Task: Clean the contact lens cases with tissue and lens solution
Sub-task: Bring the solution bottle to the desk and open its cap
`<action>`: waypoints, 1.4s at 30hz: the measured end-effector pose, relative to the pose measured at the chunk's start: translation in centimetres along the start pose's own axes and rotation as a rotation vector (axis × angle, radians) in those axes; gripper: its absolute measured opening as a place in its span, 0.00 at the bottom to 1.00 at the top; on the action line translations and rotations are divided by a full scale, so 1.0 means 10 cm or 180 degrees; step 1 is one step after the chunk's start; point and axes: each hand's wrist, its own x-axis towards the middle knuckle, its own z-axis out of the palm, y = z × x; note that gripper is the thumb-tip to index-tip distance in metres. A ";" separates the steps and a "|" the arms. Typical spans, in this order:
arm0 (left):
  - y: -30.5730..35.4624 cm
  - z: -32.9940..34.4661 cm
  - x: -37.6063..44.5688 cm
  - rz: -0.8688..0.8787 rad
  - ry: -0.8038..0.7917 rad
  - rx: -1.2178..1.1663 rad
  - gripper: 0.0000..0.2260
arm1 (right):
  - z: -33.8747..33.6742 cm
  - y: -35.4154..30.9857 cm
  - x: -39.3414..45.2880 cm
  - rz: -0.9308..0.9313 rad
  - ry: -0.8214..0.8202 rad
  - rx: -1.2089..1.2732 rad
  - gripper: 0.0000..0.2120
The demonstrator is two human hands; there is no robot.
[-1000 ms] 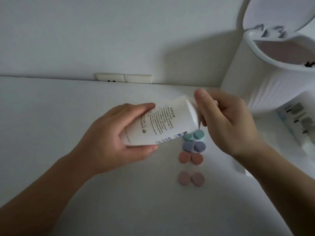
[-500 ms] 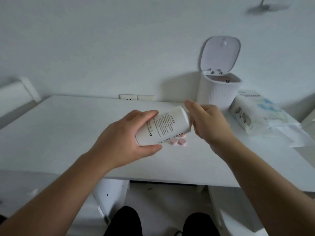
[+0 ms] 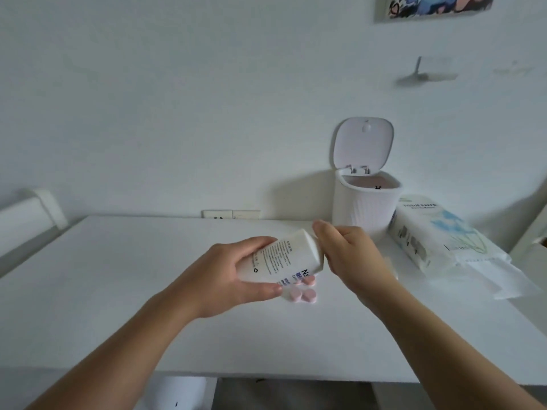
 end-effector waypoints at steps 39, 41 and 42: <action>-1.06 0.29 0.91 0.0110 0.0168 0.0410 0.36 | 0.27 1.08 0.94 -0.0498 -0.0002 0.1045 0.08; -1.07 0.29 0.91 0.0082 0.0160 0.0426 0.36 | 0.24 1.09 0.94 -0.0448 -0.0187 0.1266 0.02; -1.07 0.29 0.91 0.0066 0.0169 0.0400 0.36 | 0.21 1.09 0.94 -0.0450 -0.0307 0.1398 0.04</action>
